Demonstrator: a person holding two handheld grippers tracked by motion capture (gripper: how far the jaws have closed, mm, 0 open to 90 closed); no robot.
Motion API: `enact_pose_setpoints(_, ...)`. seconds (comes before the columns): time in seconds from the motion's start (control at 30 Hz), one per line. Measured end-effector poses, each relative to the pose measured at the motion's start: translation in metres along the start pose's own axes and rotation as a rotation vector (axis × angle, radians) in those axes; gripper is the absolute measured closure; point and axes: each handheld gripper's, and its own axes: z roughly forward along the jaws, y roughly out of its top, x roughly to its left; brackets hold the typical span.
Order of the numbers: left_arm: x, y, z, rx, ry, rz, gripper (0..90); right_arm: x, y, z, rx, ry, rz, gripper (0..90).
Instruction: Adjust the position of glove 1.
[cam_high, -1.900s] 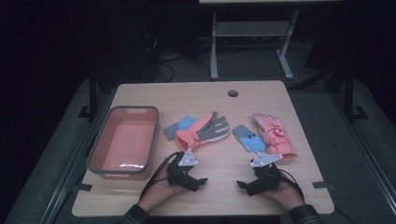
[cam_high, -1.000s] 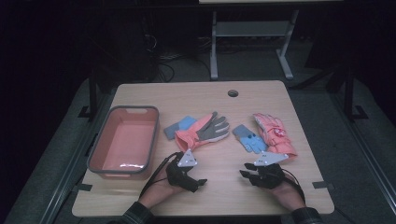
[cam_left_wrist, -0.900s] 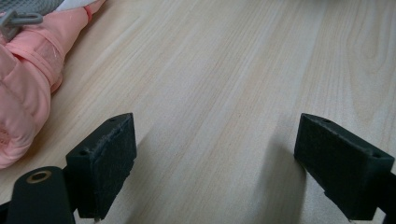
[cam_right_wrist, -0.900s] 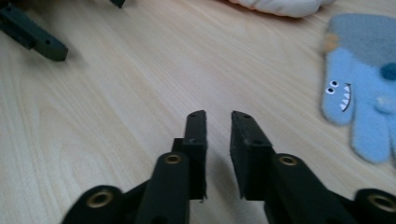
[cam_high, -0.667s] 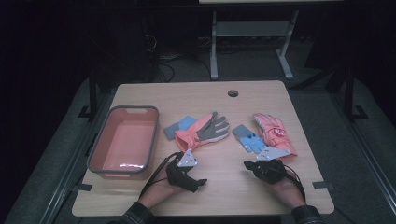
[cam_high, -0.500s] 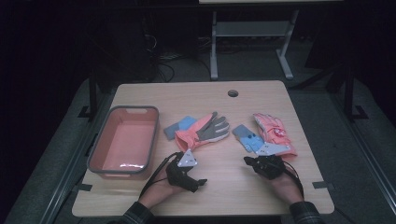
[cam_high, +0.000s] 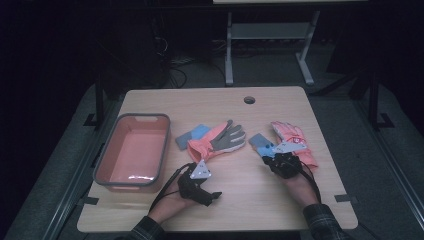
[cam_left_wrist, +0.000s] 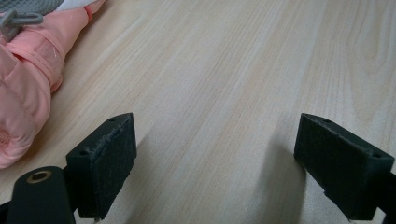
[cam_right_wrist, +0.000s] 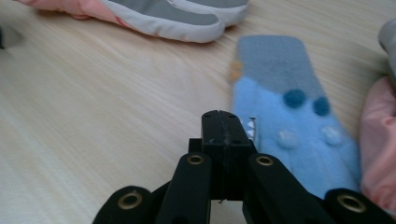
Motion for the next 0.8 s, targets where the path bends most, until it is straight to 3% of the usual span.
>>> enact_pose_setpoints(0.23,0.000,0.000,0.000,0.000,0.000,-0.001,12.2,-0.006,0.001,0.007,0.012,-0.022,0.036,89.9)
enact_pose_setpoints(0.43,0.000,0.000,0.000,0.000,-0.001,-0.002,12.3,-0.007,0.000,0.009,0.031,-0.043,0.038,89.9)
enact_pose_setpoints(0.8,0.000,0.000,0.000,0.001,0.000,-0.001,12.3,-0.008,-0.003,0.011,0.059,-0.022,0.044,90.0)
